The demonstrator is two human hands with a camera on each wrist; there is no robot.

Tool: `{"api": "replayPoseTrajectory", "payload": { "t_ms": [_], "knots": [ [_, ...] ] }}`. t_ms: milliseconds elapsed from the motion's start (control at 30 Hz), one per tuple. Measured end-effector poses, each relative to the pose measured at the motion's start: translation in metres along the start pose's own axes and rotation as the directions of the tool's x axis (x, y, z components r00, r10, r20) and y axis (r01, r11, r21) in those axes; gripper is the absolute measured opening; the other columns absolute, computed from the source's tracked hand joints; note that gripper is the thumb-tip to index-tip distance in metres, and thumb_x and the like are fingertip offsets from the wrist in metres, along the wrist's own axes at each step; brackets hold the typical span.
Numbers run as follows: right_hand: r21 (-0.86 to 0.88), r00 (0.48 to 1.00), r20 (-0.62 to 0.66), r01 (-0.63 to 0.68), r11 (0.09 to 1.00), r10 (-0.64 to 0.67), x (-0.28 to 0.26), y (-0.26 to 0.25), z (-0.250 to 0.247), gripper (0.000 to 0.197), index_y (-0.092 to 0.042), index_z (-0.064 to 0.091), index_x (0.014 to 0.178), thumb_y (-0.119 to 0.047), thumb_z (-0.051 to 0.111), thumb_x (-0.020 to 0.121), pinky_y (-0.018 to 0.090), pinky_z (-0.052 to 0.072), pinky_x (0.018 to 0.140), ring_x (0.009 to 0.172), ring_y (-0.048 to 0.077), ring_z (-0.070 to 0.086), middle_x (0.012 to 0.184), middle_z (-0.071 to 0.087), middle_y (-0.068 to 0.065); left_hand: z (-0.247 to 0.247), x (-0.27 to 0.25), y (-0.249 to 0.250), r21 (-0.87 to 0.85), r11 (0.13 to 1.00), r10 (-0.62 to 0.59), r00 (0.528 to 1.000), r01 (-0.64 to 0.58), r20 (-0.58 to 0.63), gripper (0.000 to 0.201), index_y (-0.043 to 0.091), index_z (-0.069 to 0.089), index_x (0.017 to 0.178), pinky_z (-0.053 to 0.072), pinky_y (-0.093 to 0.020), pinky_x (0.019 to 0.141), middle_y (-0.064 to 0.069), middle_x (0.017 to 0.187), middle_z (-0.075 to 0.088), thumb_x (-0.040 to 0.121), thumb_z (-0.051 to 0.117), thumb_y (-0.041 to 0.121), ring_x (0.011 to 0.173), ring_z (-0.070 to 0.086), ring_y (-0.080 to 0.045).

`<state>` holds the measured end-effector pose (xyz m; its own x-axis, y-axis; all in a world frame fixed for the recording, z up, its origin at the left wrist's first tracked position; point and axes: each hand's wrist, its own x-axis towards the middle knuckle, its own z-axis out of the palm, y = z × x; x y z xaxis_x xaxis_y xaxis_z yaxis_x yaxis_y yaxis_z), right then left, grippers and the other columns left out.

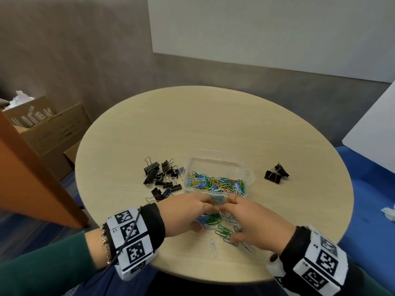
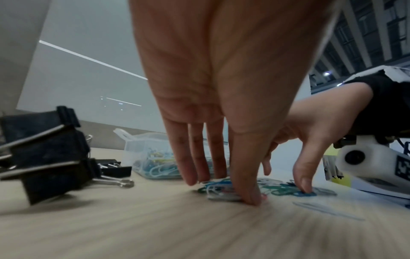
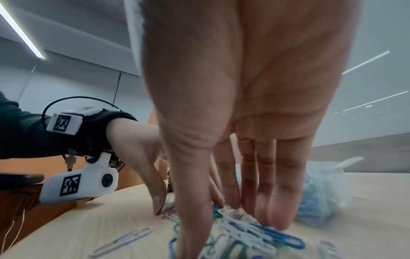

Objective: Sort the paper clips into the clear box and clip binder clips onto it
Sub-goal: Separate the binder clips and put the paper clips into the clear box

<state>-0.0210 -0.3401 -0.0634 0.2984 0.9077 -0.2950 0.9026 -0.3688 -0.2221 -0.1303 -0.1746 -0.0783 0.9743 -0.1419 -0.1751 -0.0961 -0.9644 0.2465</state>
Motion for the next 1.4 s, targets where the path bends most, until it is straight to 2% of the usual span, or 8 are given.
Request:
{"api": "replayPoseTrajectory", "payload": {
  "t_ms": [133, 267, 467, 667, 900, 1033, 1267, 1400],
  "knots": [
    [0.016, 0.997, -0.077, 0.01, 1.0, -0.009, 0.003, 0.002, -0.001, 0.024, -0.019, 0.059, 0.108, -0.016, 0.064, 0.085, 0.02, 0.031, 0.064, 0.086, 0.012, 0.043, 0.103, 0.046, -0.005, -0.004, 0.008, 0.006, -0.014, 1.0, -0.002, 1.0, 0.002, 0.001, 0.041, 0.019, 0.057, 0.126, 0.04, -0.038, 0.098, -0.002, 0.127, 0.051, 0.086, 0.066, 0.017, 0.118, 0.048, -0.022],
    [0.026, 0.995, -0.101, 0.014, 1.0, -0.011, 0.006, 0.006, 0.001, 0.02, -0.028, 0.053, 0.086, -0.008, 0.056, 0.085, 0.017, 0.028, 0.058, 0.08, 0.017, 0.044, 0.086, 0.042, -0.005, -0.006, 0.012, 0.012, -0.026, 1.0, -0.005, 1.0, 0.005, 0.009, 0.03, 0.016, 0.061, 0.117, 0.042, -0.036, 0.091, -0.004, 0.123, 0.053, 0.086, 0.065, 0.013, 0.112, 0.051, -0.024],
    [-0.009, 0.994, -0.112, -0.016, 1.0, 0.015, 0.006, 0.008, -0.003, 0.022, -0.021, 0.065, 0.1, -0.008, 0.052, 0.087, 0.025, 0.037, 0.064, 0.079, 0.02, 0.051, 0.083, 0.048, -0.004, -0.009, 0.014, 0.013, 0.003, 1.0, -0.001, 1.0, 0.001, -0.016, 0.02, 0.017, 0.064, 0.108, 0.042, -0.031, 0.083, -0.003, 0.115, 0.059, 0.088, 0.064, 0.013, 0.105, 0.055, -0.022],
    [0.186, 0.994, -0.106, 0.02, 0.982, 0.0, -0.002, 0.017, -0.027, 0.011, -0.021, 0.071, 0.086, -0.012, 0.066, 0.081, 0.016, 0.049, 0.061, 0.071, 0.01, 0.064, 0.077, 0.068, -0.004, -0.011, 0.011, 0.009, -0.028, 1.0, 0.004, 0.999, -0.005, -0.052, 0.019, 0.017, 0.066, 0.108, 0.039, -0.024, 0.081, -0.001, 0.111, 0.062, 0.09, 0.061, 0.014, 0.103, 0.055, -0.018],
    [0.284, 0.908, -0.418, 0.123, 0.951, 0.008, 0.019, 0.029, -0.047, 0.011, -0.023, 0.071, 0.083, -0.012, 0.071, 0.081, 0.018, 0.052, 0.065, 0.071, 0.008, 0.063, 0.077, 0.069, -0.004, -0.039, 0.009, 0.008, -0.11, 0.994, 0.0, 0.981, -0.022, -0.196, 0.015, 0.02, 0.069, 0.102, 0.041, -0.019, 0.075, 0.001, 0.098, 0.067, 0.087, 0.065, 0.018, 0.088, 0.058, -0.012],
    [0.195, 0.942, -0.336, 0.076, 0.978, -0.006, 0.024, 0.032, -0.033, 0.017, -0.019, 0.073, 0.099, -0.011, 0.066, 0.085, 0.035, 0.053, 0.081, 0.085, 0.015, 0.062, 0.09, 0.066, 0.001, -0.057, 0.02, 0.004, -0.093, 0.995, -0.065, 0.941, 0.035, -0.332, 0.014, 0.019, 0.07, 0.1, 0.038, -0.016, 0.071, 0.001, 0.094, 0.067, 0.087, 0.065, 0.016, 0.086, 0.059, -0.013],
    [0.155, 0.931, -0.365, 0.095, 0.983, -0.032, 0.002, 0.03, -0.043, 0.015, -0.023, 0.07, 0.101, -0.017, 0.063, 0.088, 0.033, 0.053, 0.081, 0.085, 0.009, 0.06, 0.093, 0.064, -0.006, -0.039, 0.036, -0.006, -0.081, 0.985, -0.164, 0.968, 0.151, -0.192, 0.021, 0.014, 0.065, 0.112, 0.041, -0.023, 0.082, -0.005, 0.11, 0.062, 0.093, 0.056, 0.015, 0.101, 0.058, -0.021],
    [0.189, 0.962, -0.25, 0.163, 0.968, -0.112, -0.006, 0.015, -0.035, 0.018, -0.025, 0.07, 0.104, -0.019, 0.062, 0.089, 0.028, 0.053, 0.083, 0.086, 0.004, 0.058, 0.092, 0.06, -0.016, -0.039, 0.03, -0.006, -0.052, 0.986, -0.166, 0.955, 0.158, -0.247, 0.026, 0.017, 0.062, 0.119, 0.043, -0.031, 0.091, 0.0, 0.119, 0.056, 0.095, 0.054, 0.024, 0.11, 0.052, -0.018]
  ]
}}
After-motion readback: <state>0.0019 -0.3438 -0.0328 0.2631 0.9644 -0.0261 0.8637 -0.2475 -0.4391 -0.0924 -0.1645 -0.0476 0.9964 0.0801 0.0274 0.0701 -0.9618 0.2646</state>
